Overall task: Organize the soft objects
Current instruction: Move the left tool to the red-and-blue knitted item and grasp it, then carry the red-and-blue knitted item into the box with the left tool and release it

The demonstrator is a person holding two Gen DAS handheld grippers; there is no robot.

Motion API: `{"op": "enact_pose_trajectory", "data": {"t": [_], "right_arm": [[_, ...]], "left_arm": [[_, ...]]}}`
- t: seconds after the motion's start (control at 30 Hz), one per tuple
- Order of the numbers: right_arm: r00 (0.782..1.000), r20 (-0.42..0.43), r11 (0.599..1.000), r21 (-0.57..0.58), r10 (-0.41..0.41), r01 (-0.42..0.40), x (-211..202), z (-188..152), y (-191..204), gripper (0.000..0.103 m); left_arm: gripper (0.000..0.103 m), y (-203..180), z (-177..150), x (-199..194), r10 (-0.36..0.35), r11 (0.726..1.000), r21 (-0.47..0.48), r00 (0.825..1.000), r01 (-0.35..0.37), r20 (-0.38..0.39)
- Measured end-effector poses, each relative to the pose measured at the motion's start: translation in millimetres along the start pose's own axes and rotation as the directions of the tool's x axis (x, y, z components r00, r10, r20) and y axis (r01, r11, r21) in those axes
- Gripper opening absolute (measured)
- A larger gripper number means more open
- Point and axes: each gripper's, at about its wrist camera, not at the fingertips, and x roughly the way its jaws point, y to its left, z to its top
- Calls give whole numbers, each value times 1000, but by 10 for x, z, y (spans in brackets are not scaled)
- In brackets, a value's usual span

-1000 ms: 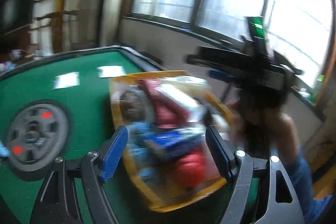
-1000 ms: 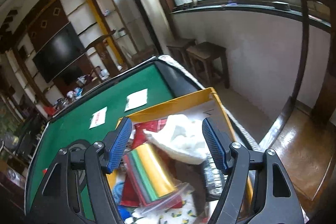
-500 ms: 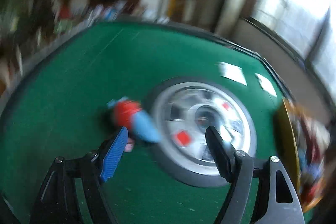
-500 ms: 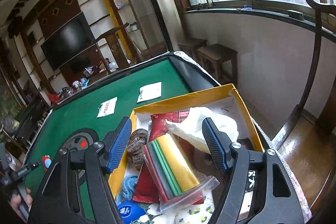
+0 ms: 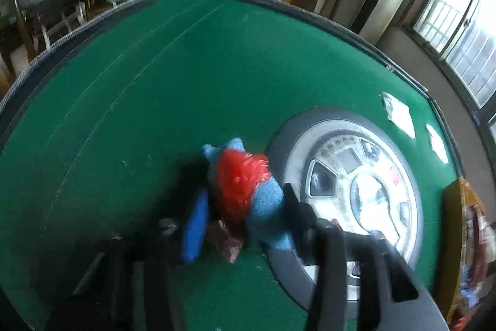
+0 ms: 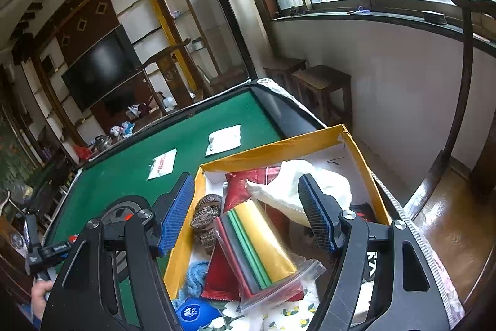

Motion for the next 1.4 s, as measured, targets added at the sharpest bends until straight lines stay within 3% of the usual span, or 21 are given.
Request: {"op": "enact_pose_trajectory", "data": {"t": [0.17, 0.3, 0.53, 0.67, 0.87, 1.0, 1.1, 1.23, 1.3, 1.4], "right_arm": [[1000, 10, 1000, -1, 3, -3, -21, 8, 0, 70], [1000, 17, 1000, 13, 6, -6, -28, 17, -31, 70], [1000, 13, 1000, 15, 13, -13, -4, 17, -36, 70], [1000, 13, 1000, 19, 13, -13, -4, 21, -36, 70], [1000, 18, 999, 36, 1, -2, -19, 28, -65, 70], [1000, 26, 999, 50, 2, -3, -49, 35, -99, 70], [1000, 30, 998, 65, 1, -3, -63, 34, -129, 70], [999, 37, 996, 90, -4, 0, -96, 68, -195, 70], [999, 37, 995, 98, -13, 9, -107, 76, -219, 70], [1000, 28, 994, 105, -10, 7, -100, 77, -230, 70]], "left_arm": [[39, 26, -36, -16, 17, 1000, 18, 999, -18, 46], [39, -27, -125, -155, -17, 999, 29, 996, 14, 90], [39, -507, -371, -559, -39, 984, 179, 973, -2, 227], [39, -915, -637, -708, -79, 955, 297, 963, -1, 258], [39, -1582, -1161, -968, -218, 871, 485, 946, 77, 241], [40, -1998, -1449, -1213, -347, 802, 572, 914, 174, 209], [40, -2289, -1636, -1325, -400, 744, 639, 896, 195, 192], [41, -2633, -1904, -1252, -428, 660, 719, 896, 217, 122], [41, -2717, -2036, -1170, -417, 617, 759, 904, 208, 91], [41, -2740, -2150, -1086, -399, 578, 796, 913, 179, 84]]}}
